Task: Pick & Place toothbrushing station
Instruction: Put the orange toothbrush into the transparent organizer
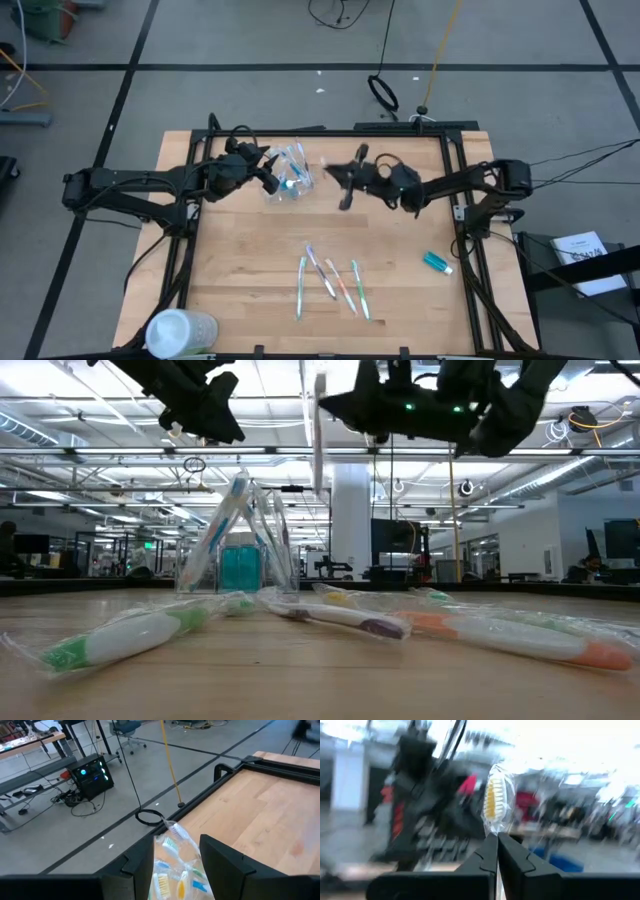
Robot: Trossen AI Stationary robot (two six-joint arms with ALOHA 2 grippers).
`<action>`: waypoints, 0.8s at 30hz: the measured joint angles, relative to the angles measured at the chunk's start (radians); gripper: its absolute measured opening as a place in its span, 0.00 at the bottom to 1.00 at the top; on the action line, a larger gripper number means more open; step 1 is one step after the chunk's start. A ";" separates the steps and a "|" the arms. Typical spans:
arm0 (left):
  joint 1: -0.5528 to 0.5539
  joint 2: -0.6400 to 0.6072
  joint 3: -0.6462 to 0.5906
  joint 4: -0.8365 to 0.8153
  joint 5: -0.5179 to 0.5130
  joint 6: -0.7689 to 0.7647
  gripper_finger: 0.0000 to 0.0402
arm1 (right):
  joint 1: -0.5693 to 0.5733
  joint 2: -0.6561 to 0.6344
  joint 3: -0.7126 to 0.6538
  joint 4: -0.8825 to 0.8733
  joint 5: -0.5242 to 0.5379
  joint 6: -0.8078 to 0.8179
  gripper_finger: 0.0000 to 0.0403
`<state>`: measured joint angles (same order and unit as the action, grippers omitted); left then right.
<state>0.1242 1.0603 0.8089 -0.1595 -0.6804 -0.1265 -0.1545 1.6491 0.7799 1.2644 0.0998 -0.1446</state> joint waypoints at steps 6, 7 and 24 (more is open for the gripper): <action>0.000 0.000 0.000 0.021 0.000 0.039 0.41 | -0.053 0.149 0.114 0.064 0.000 -0.012 0.00; 0.000 0.000 0.000 0.030 0.000 0.047 0.41 | -0.060 0.175 0.132 0.064 0.000 -0.005 0.00; -0.001 0.000 0.000 0.003 0.008 0.045 0.41 | -0.108 0.370 0.245 -0.226 0.008 0.056 0.00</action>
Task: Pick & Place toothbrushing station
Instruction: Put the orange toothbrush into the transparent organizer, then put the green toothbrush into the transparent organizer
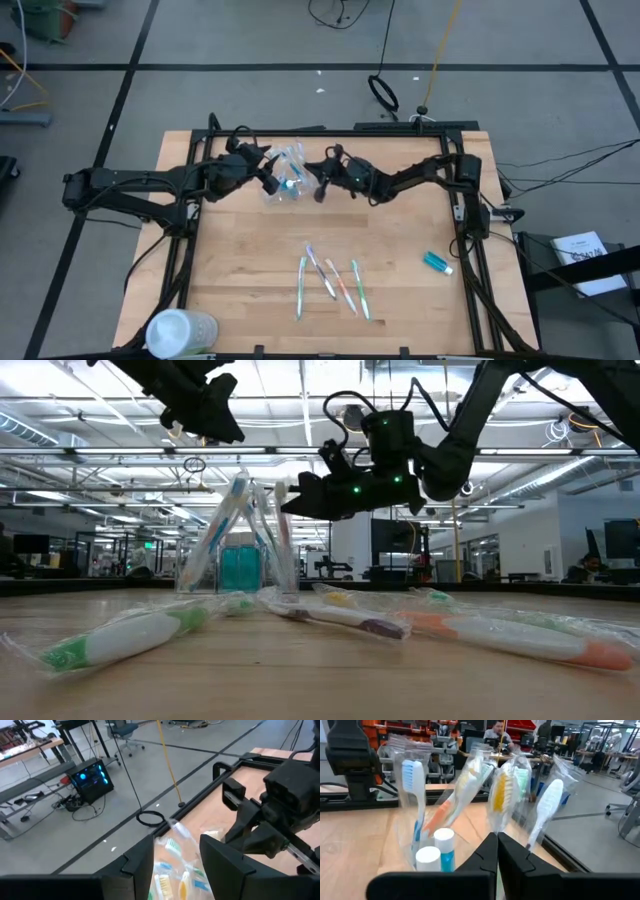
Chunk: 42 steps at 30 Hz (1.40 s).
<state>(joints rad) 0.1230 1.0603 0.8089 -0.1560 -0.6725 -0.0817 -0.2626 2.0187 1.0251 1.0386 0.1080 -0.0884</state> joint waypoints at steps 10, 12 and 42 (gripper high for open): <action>-0.002 0.000 0.000 -0.061 0.019 -0.122 0.41 | 0.000 -0.003 -0.009 -0.004 0.000 -0.002 0.03; -0.002 0.000 0.000 -0.071 0.039 -0.148 0.41 | 0.000 -0.003 -0.009 -0.004 0.000 -0.002 0.05; -0.057 0.000 0.000 -0.200 0.108 -0.441 0.41 | 0.093 -0.425 -0.011 -0.907 0.125 -0.087 0.38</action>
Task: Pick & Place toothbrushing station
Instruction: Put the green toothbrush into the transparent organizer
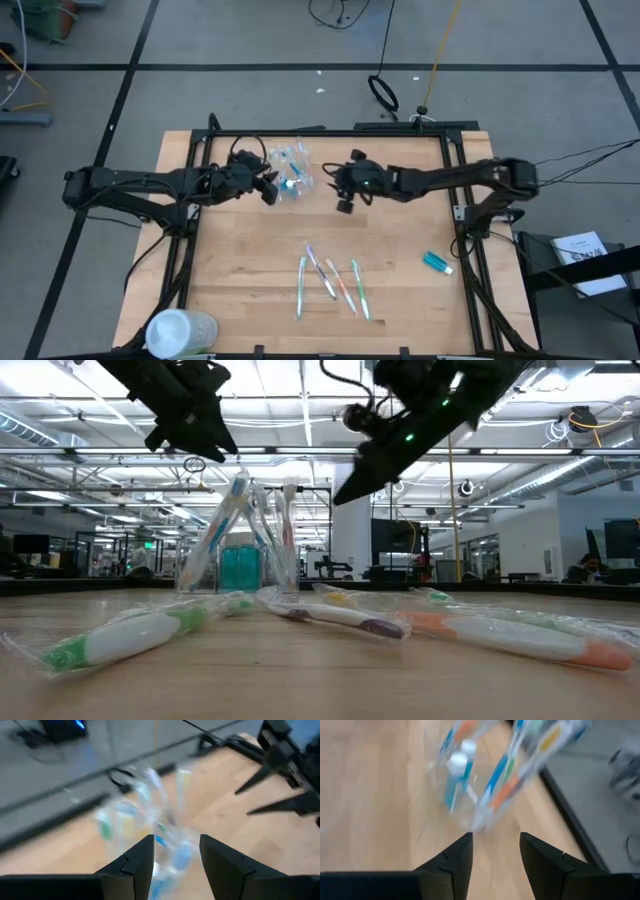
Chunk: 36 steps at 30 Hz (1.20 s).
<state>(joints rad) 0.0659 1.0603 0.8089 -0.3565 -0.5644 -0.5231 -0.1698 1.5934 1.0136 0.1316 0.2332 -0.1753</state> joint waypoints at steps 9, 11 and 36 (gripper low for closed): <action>-0.155 0.081 -0.017 0.087 0.339 -0.177 0.41 | 0.035 -0.219 0.000 -0.348 0.000 0.139 0.38; -0.206 0.133 -0.016 0.196 0.364 -0.213 0.41 | 0.038 -0.252 0.000 -0.377 0.000 0.145 0.38; -0.481 0.767 0.662 -0.421 0.258 -0.693 0.41 | 0.099 -0.327 -0.007 -0.475 -0.001 0.232 0.37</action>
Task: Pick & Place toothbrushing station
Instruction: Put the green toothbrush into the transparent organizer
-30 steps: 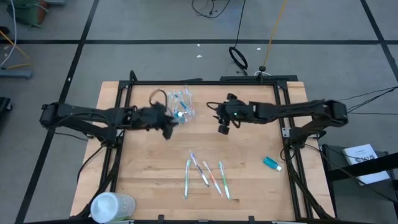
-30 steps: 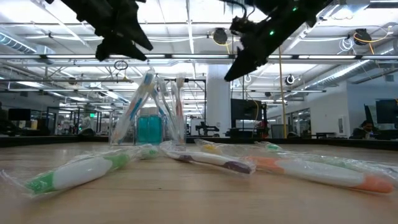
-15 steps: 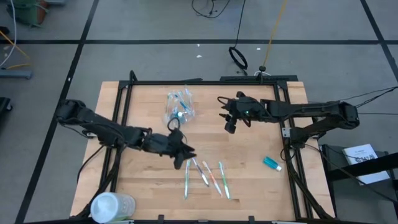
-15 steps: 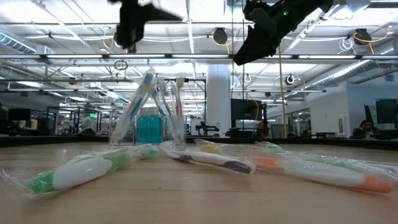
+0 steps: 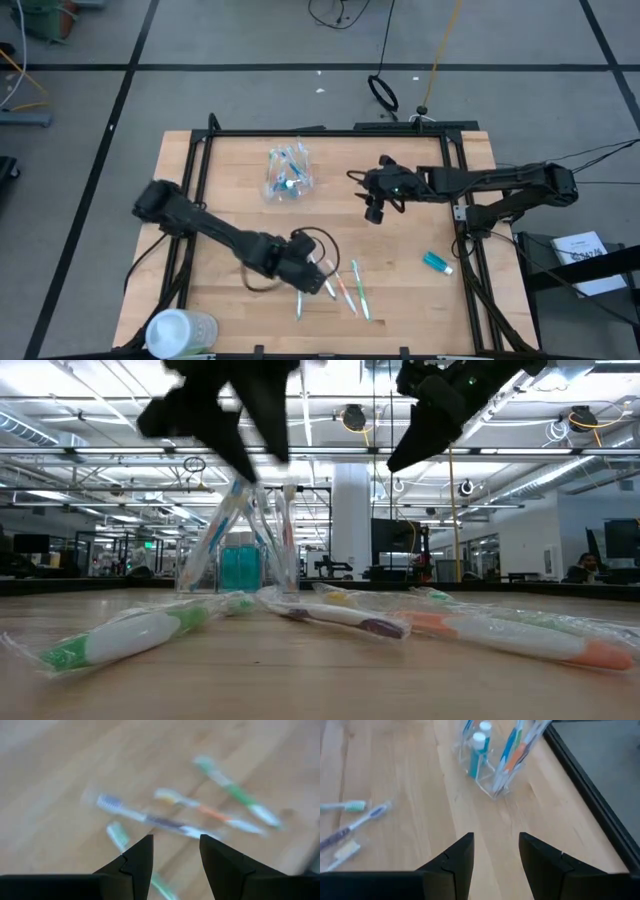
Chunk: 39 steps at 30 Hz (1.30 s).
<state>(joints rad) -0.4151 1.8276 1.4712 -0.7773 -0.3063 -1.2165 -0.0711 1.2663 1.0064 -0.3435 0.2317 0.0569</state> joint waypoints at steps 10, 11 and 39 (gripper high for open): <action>0.025 0.233 -0.003 -0.037 0.128 -0.212 0.41 | -0.006 -0.015 -0.067 0.013 0.003 -0.171 0.36; 0.025 0.244 -0.003 -0.033 0.127 -0.215 0.41 | -0.006 -0.016 -0.067 0.022 0.003 -0.184 0.36; 0.037 -0.114 -0.002 -0.374 -0.347 -0.090 0.05 | -0.007 -0.019 -0.067 0.153 0.003 -0.305 0.36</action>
<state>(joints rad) -0.3781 1.7141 1.4696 -1.1516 -0.6528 -1.3065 -0.0776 1.2472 0.9390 -0.1909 0.2348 -0.2485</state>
